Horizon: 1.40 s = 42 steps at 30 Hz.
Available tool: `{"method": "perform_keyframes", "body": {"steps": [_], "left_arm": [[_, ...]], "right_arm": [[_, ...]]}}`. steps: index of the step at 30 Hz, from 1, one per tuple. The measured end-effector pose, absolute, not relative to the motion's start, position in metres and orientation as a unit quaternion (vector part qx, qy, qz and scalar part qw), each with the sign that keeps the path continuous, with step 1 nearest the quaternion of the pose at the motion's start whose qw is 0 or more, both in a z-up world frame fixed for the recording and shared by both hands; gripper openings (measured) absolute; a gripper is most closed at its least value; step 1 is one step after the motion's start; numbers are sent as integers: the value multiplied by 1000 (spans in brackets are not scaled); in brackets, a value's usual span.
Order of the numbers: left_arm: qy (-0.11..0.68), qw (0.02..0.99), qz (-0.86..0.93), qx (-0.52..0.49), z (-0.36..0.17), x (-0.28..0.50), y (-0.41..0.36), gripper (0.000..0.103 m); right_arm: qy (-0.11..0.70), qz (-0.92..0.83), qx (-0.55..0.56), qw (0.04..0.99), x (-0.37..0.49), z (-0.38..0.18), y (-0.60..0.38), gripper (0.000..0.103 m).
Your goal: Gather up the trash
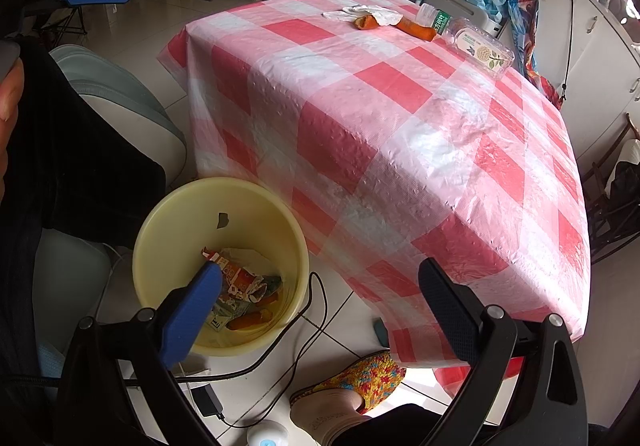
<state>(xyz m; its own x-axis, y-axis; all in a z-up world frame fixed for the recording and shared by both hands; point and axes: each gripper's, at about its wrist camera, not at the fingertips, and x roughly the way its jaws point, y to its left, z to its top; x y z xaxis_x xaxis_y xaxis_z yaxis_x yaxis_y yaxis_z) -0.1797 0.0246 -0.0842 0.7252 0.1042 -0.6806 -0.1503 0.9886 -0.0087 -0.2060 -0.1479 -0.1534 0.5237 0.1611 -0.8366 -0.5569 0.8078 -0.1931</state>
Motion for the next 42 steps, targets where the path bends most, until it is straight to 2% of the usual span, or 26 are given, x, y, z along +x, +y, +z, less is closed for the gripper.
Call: {"method": "perform_keyframes", "body": {"steps": [12, 18, 21, 30, 39, 40, 42], "left_arm": [[365, 927, 67, -45, -84, -180, 29, 92], [367, 922, 55, -113, -78, -174, 49, 92], [372, 921, 53, -107, -73, -157, 49, 92], [385, 920, 22, -71, -60, -43, 32, 92], [456, 890, 22, -19, -107, 89, 19, 92], [465, 885, 20, -12, -112, 99, 18, 88], [486, 874, 6, -5, -125, 113, 16, 52]], "right_arm": [[440, 216, -233, 840, -207, -155, -147, 94], [411, 217, -217, 858, -209, -138, -150, 94], [394, 219, -200, 870, -206, -126, -153, 94], [379, 226, -183, 879, -167, -99, -151, 94], [380, 227, -171, 880, -104, -97, -139, 94], [380, 228, -170, 880, -97, -97, -137, 94], [378, 229, -166, 881, -84, -96, -134, 94]]}}
